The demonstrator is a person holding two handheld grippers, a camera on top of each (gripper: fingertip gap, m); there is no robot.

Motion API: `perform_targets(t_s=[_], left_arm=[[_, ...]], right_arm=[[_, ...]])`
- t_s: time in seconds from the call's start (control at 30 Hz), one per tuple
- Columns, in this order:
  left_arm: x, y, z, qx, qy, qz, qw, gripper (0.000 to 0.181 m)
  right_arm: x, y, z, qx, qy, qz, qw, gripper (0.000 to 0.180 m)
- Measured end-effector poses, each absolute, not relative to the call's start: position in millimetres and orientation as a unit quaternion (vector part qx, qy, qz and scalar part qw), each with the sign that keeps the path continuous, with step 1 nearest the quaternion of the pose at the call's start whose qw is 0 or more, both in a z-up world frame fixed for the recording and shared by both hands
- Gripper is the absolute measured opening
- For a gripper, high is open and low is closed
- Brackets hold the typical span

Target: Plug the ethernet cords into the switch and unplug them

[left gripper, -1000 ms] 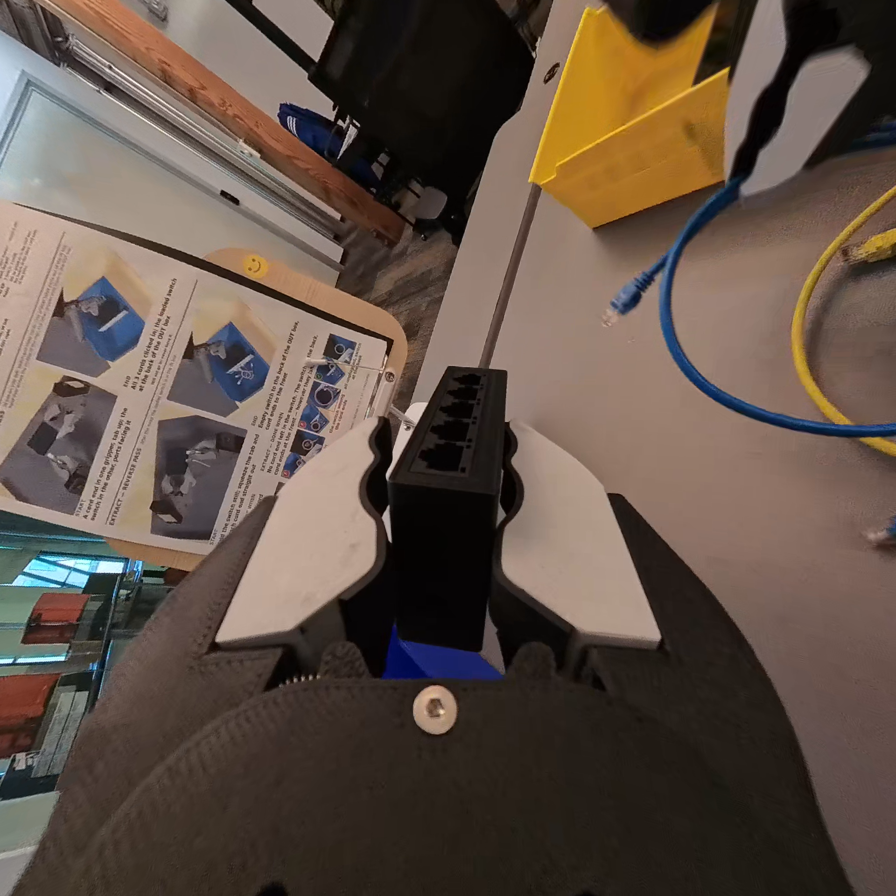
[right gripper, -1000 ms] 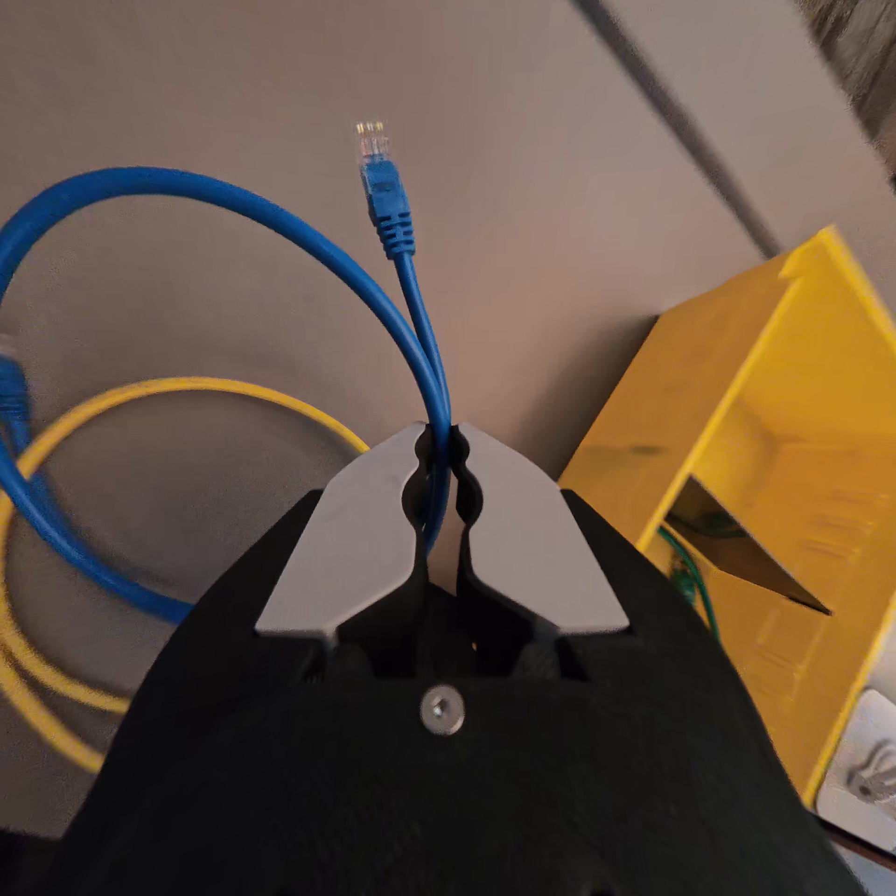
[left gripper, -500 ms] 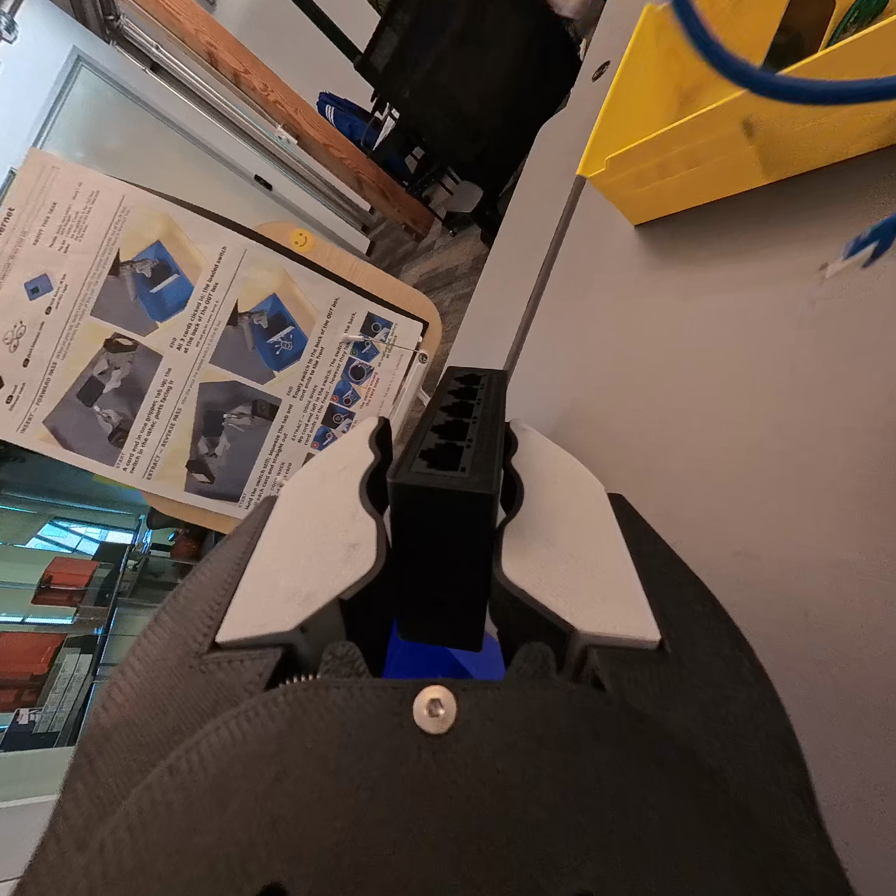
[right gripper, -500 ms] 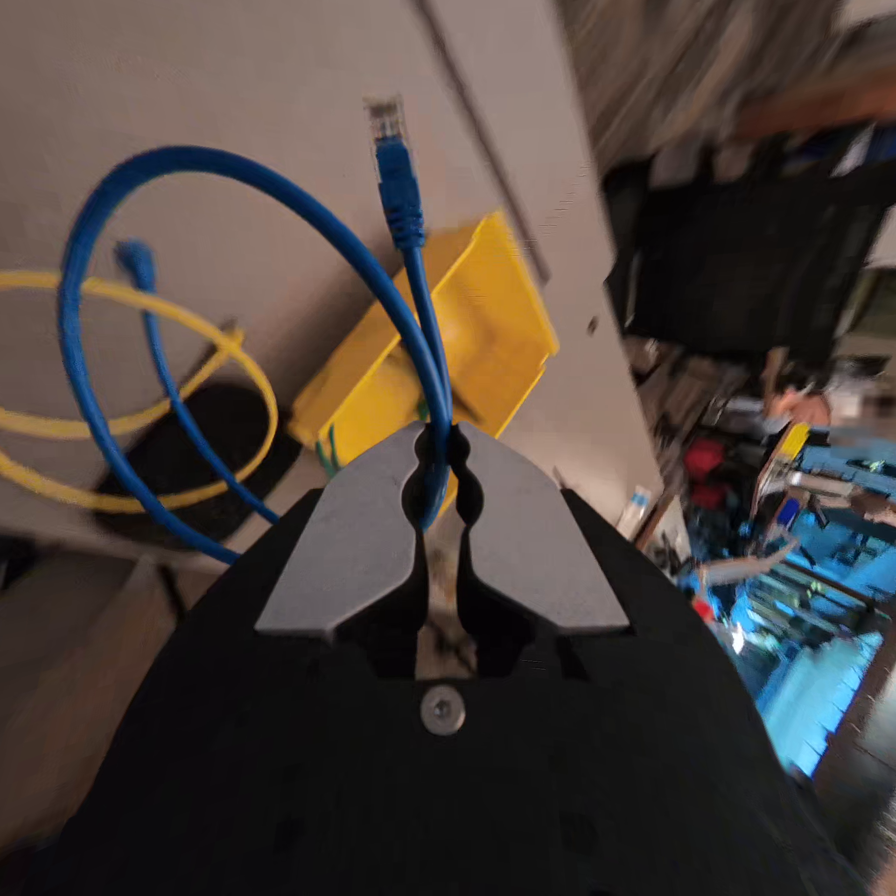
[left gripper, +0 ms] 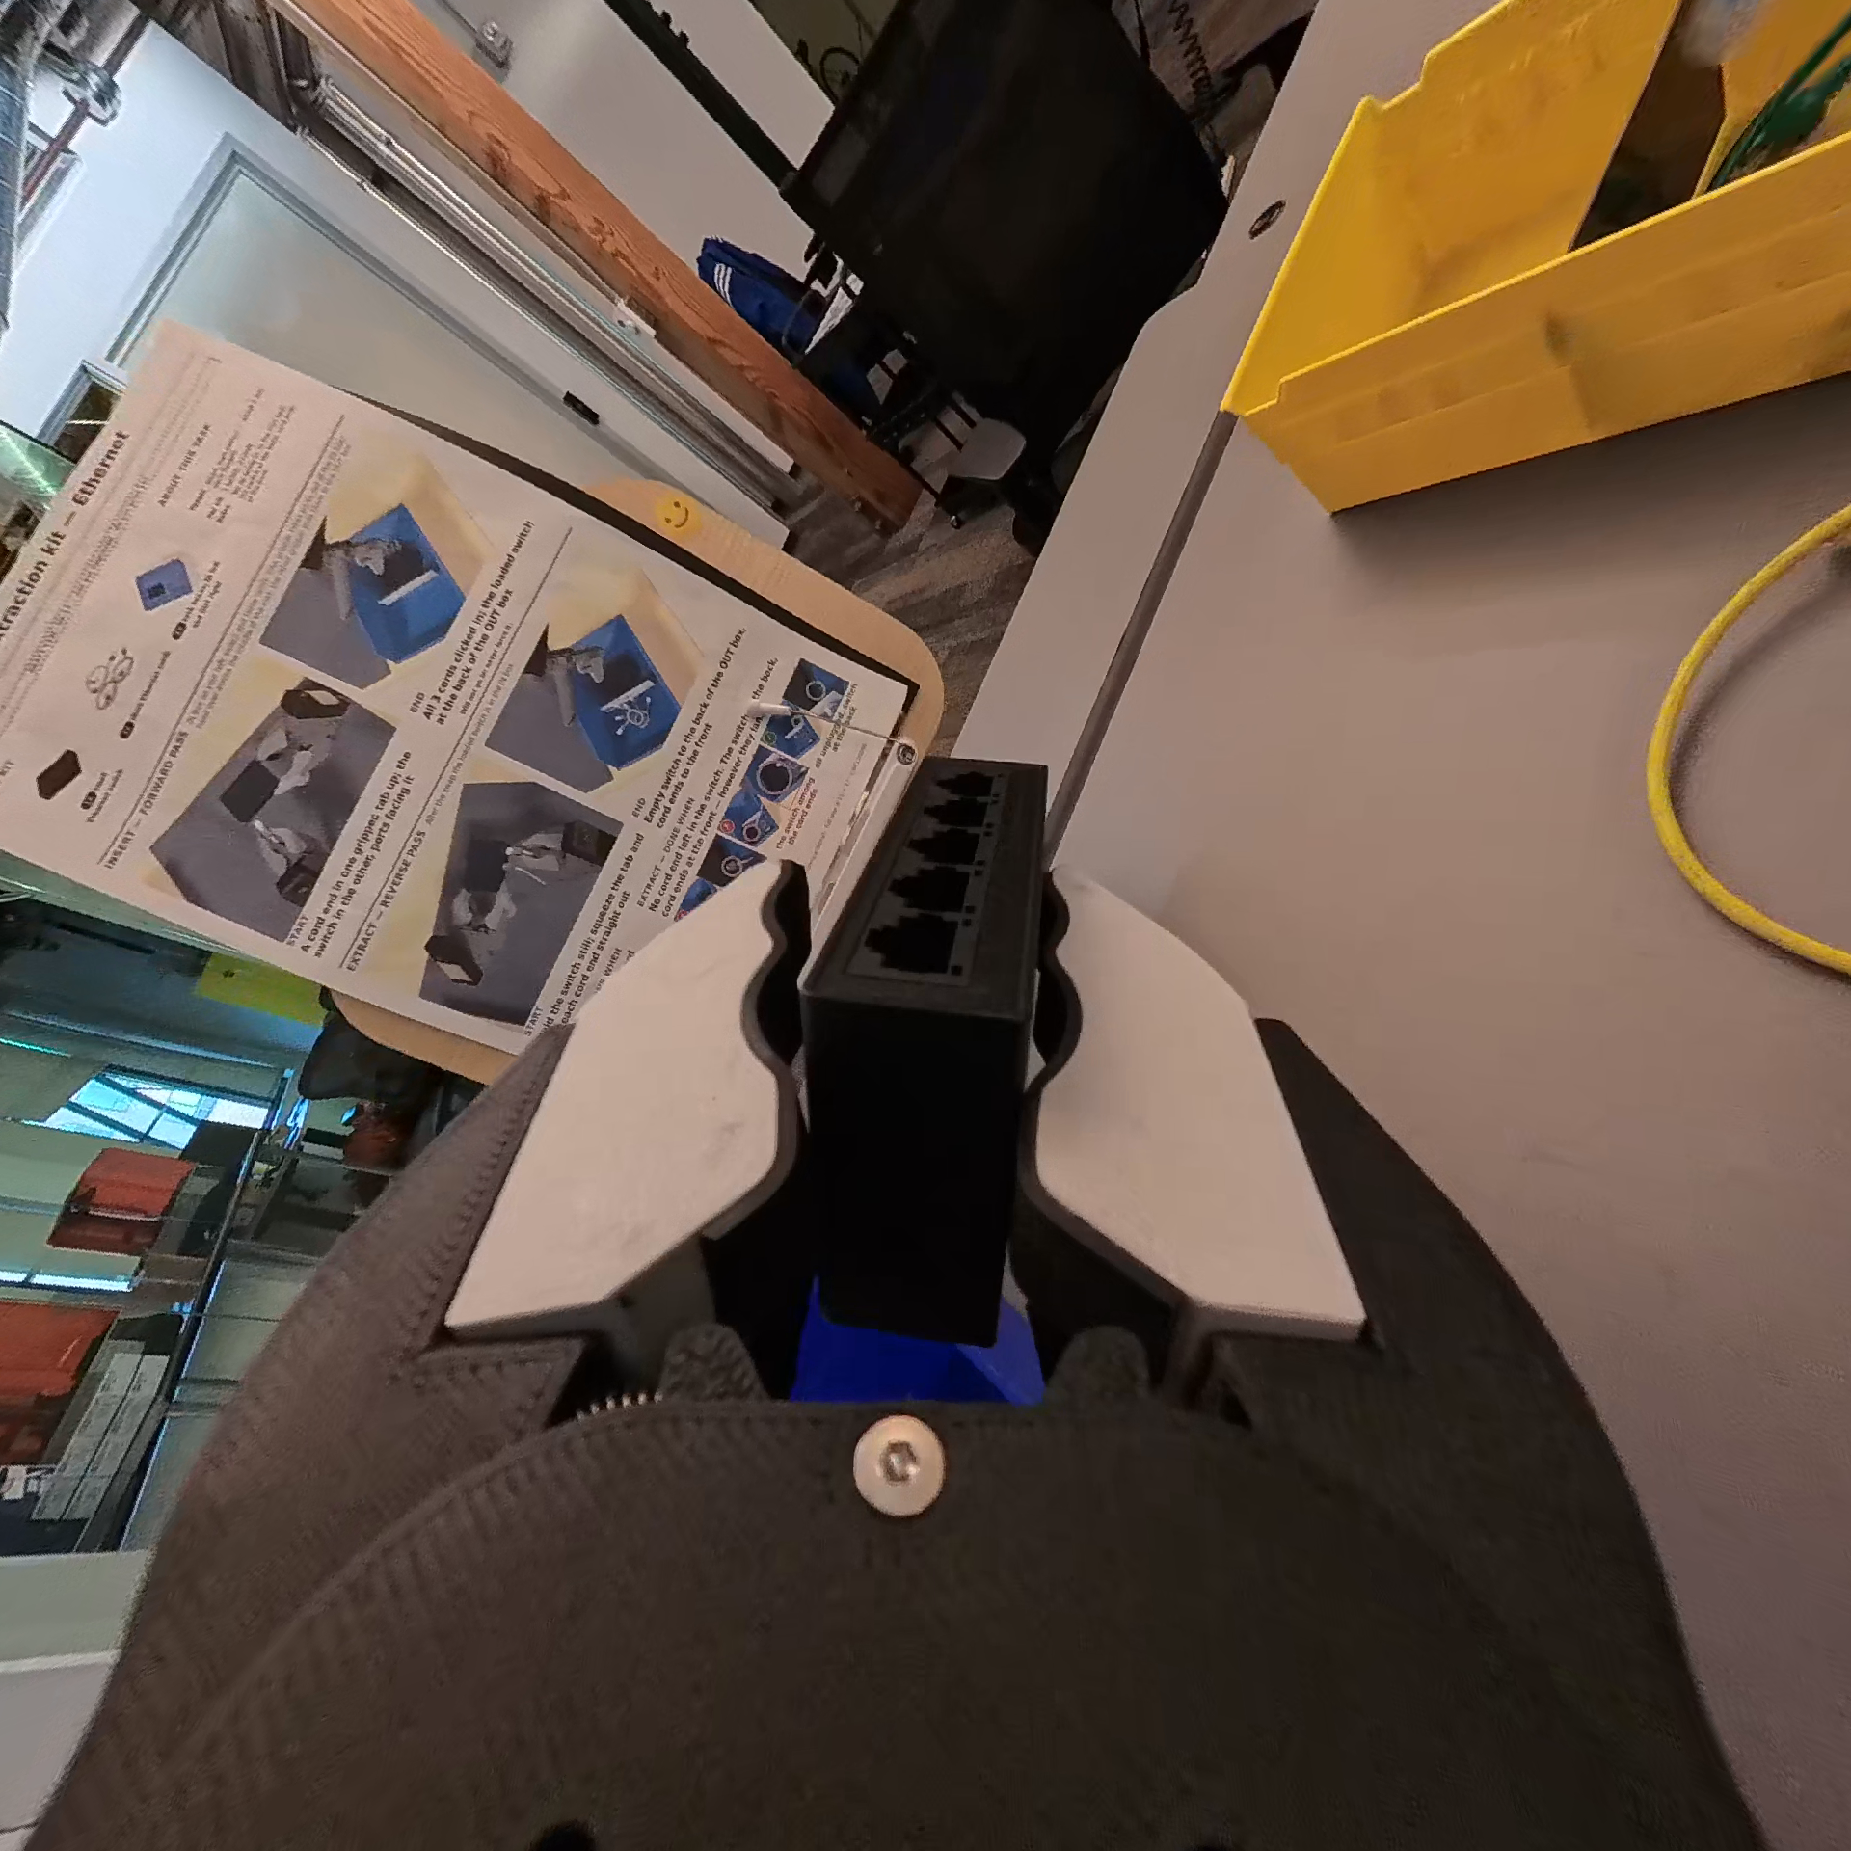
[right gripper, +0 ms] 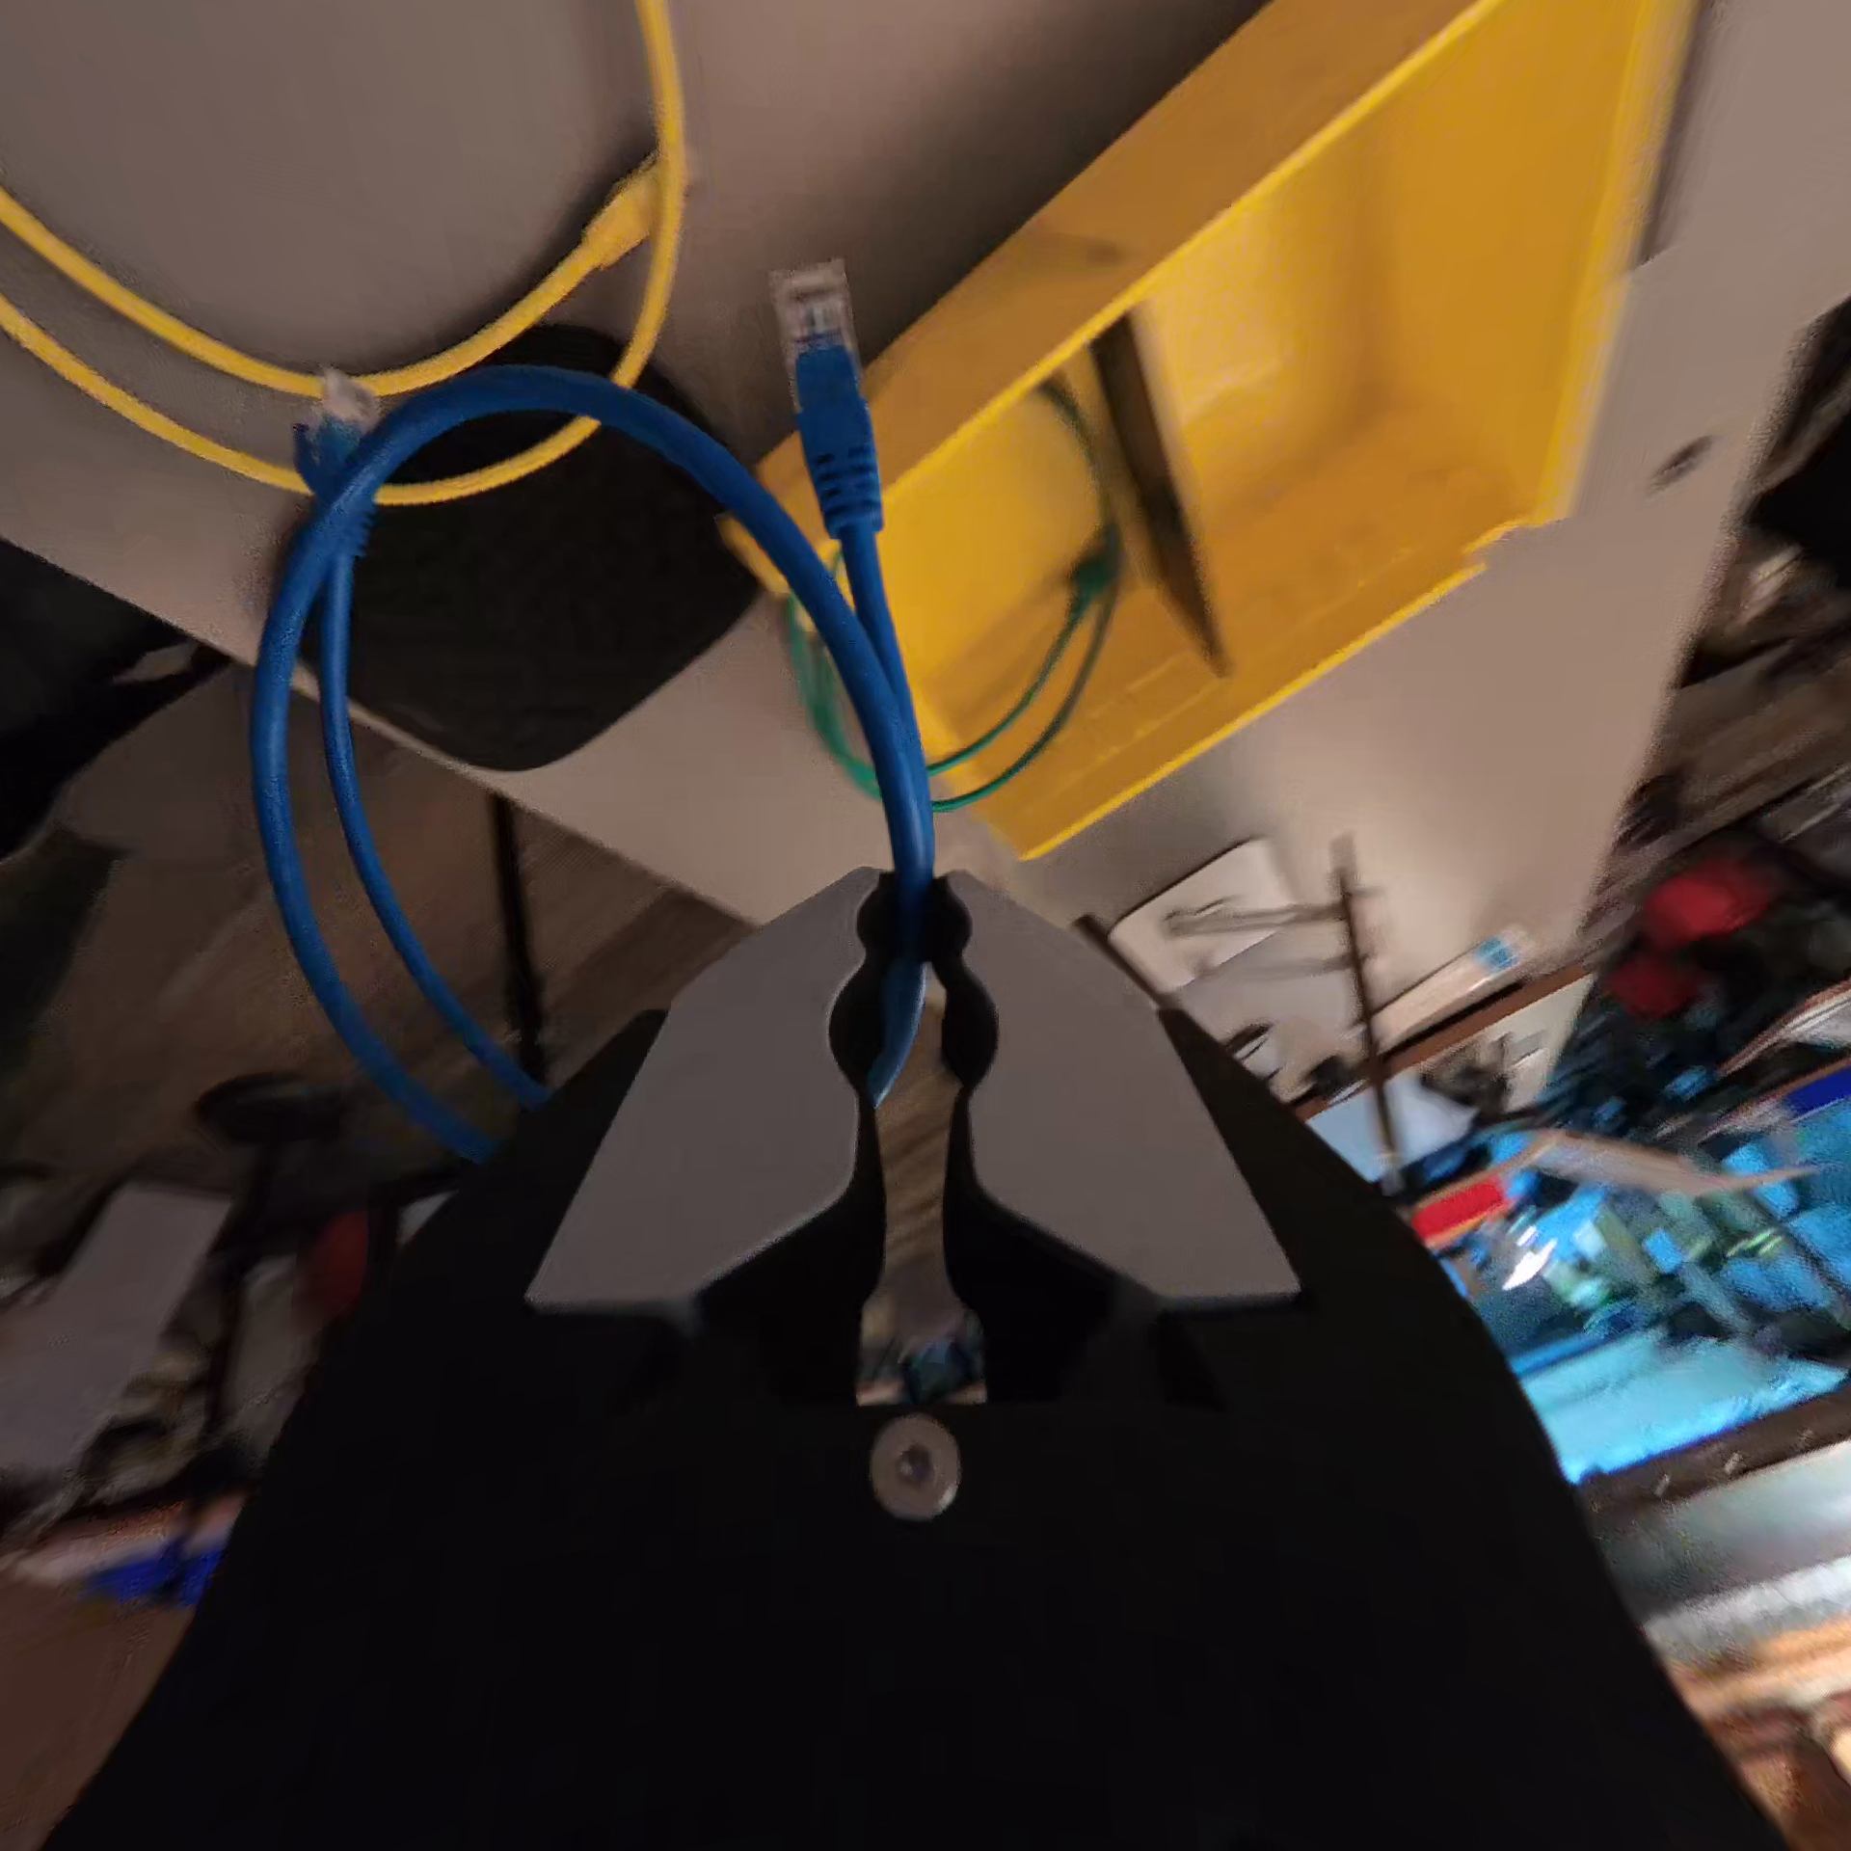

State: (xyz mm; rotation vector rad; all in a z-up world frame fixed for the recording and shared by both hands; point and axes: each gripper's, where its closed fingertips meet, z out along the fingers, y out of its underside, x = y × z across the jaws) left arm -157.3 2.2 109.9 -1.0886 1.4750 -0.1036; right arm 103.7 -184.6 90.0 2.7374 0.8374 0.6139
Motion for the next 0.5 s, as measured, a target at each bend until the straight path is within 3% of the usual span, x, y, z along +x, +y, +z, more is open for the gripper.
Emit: perform_targets(t_s=[0.1,0.2,0.33,0.5], left_arm=[[-158,4,109,-0.473,0.638,-0.042,0.606,0.043],[-157,3,109,-0.472,0.639,-0.043,0.606,0.042],[-155,0,109,-0.467,0.642,-0.043,0.607,0.042],[-150,0,102,-0.47,0.649,-0.037,0.597,0.042]], right_arm=[[140,-147,161,0.916,0.293,0.266,-0.059,0.007],[171,-131,182,0.893,0.29,0.283,-0.197,0.007],[237,-150,128,0.923,0.167,0.278,-0.206,0.007],[298,-198,32,0.969,-0.065,0.202,-0.125,0.007]])
